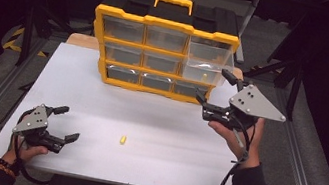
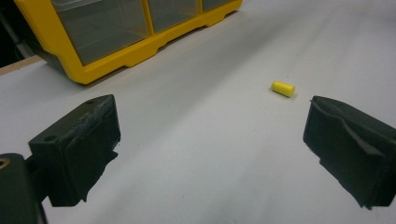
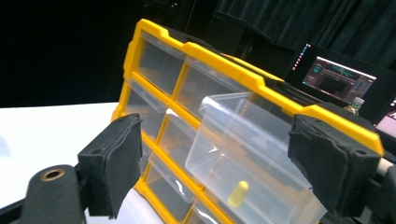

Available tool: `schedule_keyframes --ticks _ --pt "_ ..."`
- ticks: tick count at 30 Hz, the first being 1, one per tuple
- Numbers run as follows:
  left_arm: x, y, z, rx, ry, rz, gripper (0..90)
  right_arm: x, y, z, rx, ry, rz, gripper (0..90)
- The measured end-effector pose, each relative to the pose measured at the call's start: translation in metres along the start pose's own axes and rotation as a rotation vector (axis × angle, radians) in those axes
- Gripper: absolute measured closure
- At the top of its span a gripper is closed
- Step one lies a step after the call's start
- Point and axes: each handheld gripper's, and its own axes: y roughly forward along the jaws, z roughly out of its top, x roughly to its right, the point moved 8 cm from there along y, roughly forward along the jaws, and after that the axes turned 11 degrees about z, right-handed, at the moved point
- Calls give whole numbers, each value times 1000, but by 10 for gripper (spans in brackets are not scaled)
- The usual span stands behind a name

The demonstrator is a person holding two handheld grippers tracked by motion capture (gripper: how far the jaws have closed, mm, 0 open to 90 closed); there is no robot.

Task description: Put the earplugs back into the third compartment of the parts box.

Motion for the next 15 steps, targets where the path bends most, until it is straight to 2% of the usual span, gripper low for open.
schedule_keyframes --ticks 6,11,13,15 --pt "0 -1 0 3 3 -7 49 -16 -5 -12 25 15 20 182" --pt "1 -2 1 8 4 -12 49 -34 -1 -27 38 59 55 180" --pt "3 -3 2 7 9 -11 48 -43 4 -36 30 71 88 177" --pt "3 -3 2 10 11 -10 48 -50 13 -44 -1 72 113 174"
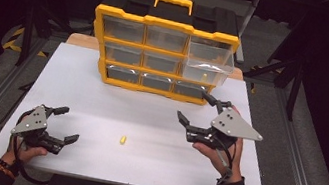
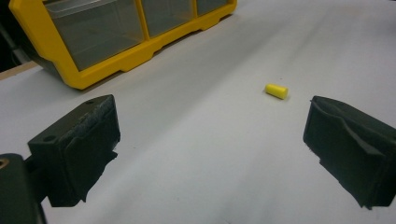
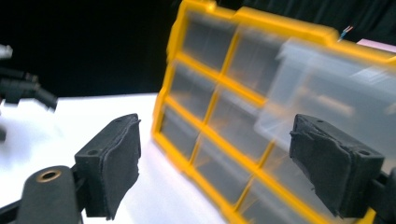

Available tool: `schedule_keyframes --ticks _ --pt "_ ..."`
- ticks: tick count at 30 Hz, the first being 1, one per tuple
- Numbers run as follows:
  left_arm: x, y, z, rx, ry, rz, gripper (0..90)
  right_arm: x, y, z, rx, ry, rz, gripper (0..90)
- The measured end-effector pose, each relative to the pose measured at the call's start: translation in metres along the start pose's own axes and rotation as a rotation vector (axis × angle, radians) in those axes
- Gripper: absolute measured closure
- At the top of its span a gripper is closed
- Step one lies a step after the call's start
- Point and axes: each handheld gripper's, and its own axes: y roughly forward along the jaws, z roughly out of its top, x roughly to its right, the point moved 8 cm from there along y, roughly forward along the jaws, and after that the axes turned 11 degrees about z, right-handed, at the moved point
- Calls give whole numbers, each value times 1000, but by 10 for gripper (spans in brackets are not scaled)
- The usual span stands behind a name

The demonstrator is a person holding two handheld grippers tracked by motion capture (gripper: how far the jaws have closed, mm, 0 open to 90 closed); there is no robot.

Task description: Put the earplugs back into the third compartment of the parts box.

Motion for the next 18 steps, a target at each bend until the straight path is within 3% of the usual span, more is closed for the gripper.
schedule_keyframes --ticks 6,12,18 --pt "1 -1 0 -3 7 -3 48 -22 30 -28 -68 25 115 168" --pt "1 1 -1 -7 6 0 48 -48 72 -68 -174 87 251 168" --pt "2 1 -1 -10 8 -1 48 -78 110 -98 -291 85 373 185"
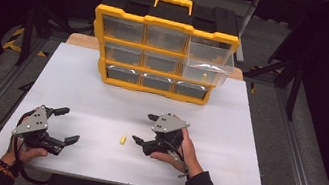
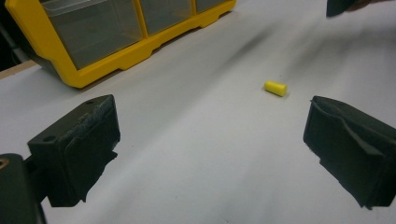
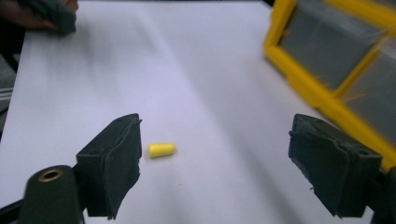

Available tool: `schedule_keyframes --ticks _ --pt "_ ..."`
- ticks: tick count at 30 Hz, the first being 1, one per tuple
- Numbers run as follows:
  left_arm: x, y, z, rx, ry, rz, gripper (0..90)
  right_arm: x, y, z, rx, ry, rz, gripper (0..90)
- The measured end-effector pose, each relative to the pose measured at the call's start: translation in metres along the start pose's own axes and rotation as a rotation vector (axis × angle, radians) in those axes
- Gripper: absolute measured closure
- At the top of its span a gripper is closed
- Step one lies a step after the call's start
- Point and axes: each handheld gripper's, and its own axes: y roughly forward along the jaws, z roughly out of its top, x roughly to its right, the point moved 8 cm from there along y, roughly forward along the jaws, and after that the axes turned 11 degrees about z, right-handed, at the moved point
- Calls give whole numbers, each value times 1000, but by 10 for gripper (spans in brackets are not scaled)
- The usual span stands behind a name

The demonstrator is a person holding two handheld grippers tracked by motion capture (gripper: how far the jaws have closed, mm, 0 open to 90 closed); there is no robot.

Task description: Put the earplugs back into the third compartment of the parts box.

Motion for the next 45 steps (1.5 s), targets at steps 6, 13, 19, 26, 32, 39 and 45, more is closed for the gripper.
schedule_keyframes --ticks 6,13,19,26,32,39,45 --pt "-2 1 -1 -5 1 2 47 -9 43 -17 -125 -9 104 243" --pt "-1 1 -2 -8 1 -1 47 -12 66 -26 -193 1 173 324" --pt "0 1 -2 -8 -1 -7 48 -10 73 -29 -208 26 202 444" --pt "1 2 -2 -10 0 -12 48 -11 74 -28 -206 29 240 567" --pt "-1 2 -2 -12 -4 -9 48 -11 74 -27 -208 23 229 691" --pt "-1 1 -2 -7 -7 -8 48 -13 70 -26 -218 0 229 705" --pt "-1 1 -2 -7 -6 -8 48 -15 63 -20 -184 -10 221 709"
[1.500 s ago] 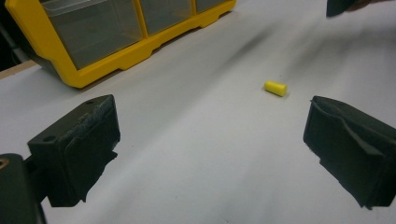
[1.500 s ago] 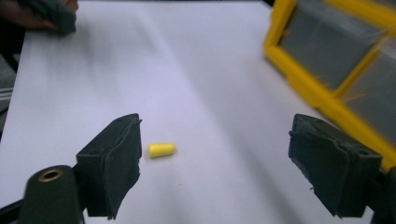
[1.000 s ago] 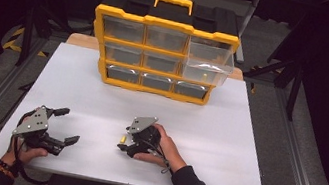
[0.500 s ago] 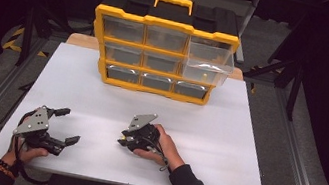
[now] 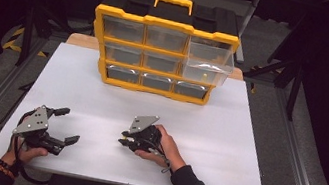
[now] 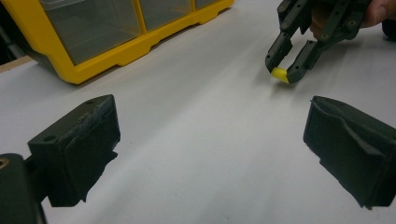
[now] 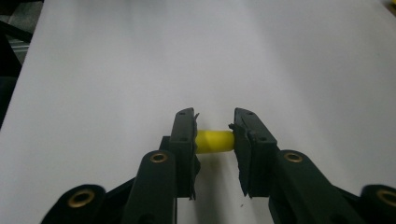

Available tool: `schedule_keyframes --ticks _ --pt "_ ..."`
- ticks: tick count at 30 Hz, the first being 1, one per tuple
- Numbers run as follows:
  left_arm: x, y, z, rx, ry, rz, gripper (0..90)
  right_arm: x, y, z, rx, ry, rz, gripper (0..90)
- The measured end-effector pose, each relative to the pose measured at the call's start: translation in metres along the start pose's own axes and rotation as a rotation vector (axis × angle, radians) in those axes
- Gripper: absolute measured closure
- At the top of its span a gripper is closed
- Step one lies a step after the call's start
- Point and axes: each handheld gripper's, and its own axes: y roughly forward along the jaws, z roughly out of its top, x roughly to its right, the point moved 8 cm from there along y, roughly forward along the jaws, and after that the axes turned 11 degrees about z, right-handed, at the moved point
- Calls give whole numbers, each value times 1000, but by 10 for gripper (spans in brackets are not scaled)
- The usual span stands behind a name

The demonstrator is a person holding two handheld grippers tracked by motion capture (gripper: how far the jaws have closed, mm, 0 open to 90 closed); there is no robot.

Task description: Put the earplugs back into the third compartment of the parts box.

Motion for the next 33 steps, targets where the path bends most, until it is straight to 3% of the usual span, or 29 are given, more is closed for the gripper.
schedule_keyframes --ticks 10,21,33 --pt "0 -1 1 2 4 -1 48 -7 -17 11 61 -31 -21 713" --pt "-1 -2 0 4 0 0 46 -13 -47 22 110 -67 -69 716" --pt "0 -3 1 8 5 10 46 -13 -102 28 202 -65 -150 715"
